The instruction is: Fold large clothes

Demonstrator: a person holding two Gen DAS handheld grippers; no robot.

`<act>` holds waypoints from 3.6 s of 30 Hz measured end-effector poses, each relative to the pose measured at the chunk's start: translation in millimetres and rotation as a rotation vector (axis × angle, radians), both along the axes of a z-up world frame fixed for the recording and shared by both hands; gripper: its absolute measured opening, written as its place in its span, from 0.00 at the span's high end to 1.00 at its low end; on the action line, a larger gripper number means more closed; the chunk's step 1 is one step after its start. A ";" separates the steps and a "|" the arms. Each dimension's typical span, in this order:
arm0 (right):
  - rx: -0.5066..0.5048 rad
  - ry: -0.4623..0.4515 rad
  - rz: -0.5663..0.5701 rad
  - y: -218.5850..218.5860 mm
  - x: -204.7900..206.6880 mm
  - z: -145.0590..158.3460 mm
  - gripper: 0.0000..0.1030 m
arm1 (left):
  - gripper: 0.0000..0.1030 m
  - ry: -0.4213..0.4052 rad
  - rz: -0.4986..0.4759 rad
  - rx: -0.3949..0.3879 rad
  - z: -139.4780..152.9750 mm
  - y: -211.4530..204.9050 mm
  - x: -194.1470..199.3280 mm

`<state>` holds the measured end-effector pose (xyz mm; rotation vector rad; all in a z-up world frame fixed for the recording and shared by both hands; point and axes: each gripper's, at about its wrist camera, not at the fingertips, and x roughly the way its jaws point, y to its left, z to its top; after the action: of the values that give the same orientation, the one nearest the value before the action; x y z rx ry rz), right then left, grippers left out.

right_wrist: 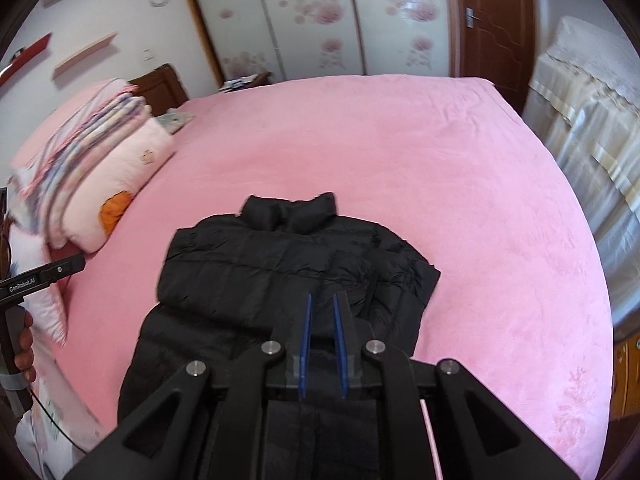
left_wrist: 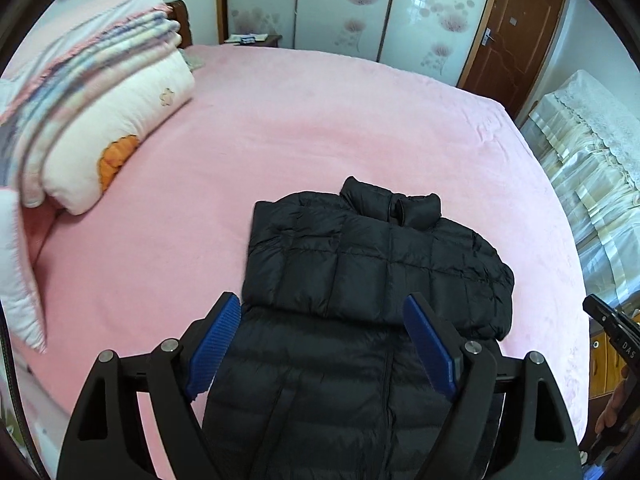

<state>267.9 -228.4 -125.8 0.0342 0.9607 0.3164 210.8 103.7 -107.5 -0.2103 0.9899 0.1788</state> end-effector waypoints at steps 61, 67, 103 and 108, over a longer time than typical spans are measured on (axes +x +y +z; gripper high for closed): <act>0.204 0.474 -0.302 -51.1 -244.7 -257.9 0.58 | 0.20 0.262 0.079 -0.339 -290.8 107.7 -225.6; 0.228 0.489 -0.276 -52.6 -241.7 -266.7 0.57 | 0.16 0.269 0.058 -0.376 -299.1 114.7 -230.6; 0.500 -0.020 -0.099 -61.0 -52.4 -2.2 0.97 | 0.95 -0.073 0.026 -0.466 -36.0 127.5 -16.1; 0.508 0.014 -0.135 -64.9 53.2 -21.9 0.97 | 0.95 0.007 0.090 -0.424 -53.0 128.1 77.0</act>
<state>321.0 -293.3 -147.6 0.5632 0.8667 0.4287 287.7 231.9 -160.5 -0.6429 1.0188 0.0489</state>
